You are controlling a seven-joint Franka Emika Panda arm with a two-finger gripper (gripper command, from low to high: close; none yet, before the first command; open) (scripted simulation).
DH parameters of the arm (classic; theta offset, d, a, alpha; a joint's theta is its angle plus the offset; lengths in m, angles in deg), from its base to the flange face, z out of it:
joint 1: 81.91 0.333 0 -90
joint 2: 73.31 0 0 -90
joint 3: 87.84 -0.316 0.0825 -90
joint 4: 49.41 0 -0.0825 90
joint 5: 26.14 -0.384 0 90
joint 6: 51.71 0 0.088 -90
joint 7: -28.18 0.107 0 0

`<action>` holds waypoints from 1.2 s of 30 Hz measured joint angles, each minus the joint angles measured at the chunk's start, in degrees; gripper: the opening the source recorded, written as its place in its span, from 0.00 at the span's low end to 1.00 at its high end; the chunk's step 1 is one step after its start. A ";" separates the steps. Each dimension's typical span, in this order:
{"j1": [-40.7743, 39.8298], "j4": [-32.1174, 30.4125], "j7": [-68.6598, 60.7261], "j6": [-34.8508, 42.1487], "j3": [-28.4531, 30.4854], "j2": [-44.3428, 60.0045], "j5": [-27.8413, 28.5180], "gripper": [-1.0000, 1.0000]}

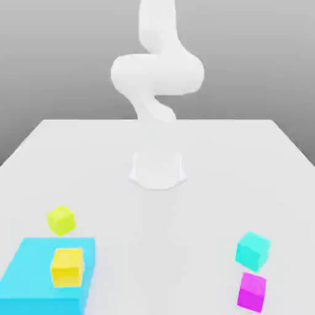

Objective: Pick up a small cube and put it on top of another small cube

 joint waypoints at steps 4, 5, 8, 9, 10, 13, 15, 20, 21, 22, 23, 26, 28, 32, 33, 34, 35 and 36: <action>-6.03 -4.09 10.16 -4.03 -0.57 5.42 -0.32 0.50; -7.48 -5.08 12.62 -5.00 -0.71 6.73 -0.39 0.50; -11.72 -8.03 20.03 -7.89 -1.07 10.64 -0.50 0.50; -13.12 -9.01 22.51 -8.85 -1.19 11.95 -0.53 0.50; -14.50 -9.99 25.00 -9.81 -1.28 13.25 -0.54 0.50; -18.59 -12.93 32.51 -12.69 -1.52 17.16 -0.50 0.50; -21.22 -14.88 37.55 -14.60 -1.56 19.77 -0.43 0.50; -27.60 -19.79 50.29 -19.41 -1.44 26.30 -0.05 0.50; -28.84 -20.77 52.85 -20.37 -1.37 27.60 0.04 0.50; -30.03 -21.75 55.42 -21.33 -1.25 28.91 0.15 0.50; -31.08 -22.73 58.03 -22.29 -0.96 30.21 0.31 0.50; -34.39 -25.67 65.74 -25.17 -0.30 34.12 0.62 0.50; -36.17 -27.63 70.85 -27.09 0.53 36.73 0.80 0.50; -40.43 -30.81 79.18 -31.34 2.05 42.37 0.41 0.50; -40.91 -30.75 79.64 -32.86 1.84 44.26 0.20 0.50; -40.51 -30.53 79.82 -34.47 1.56 46.25 0.04 0.50; -40.42 -30.23 79.82 -36.12 1.38 48.28 -0.18 0.50; -40.50 -29.89 79.79 -37.80 1.17 50.33 -0.33 0.50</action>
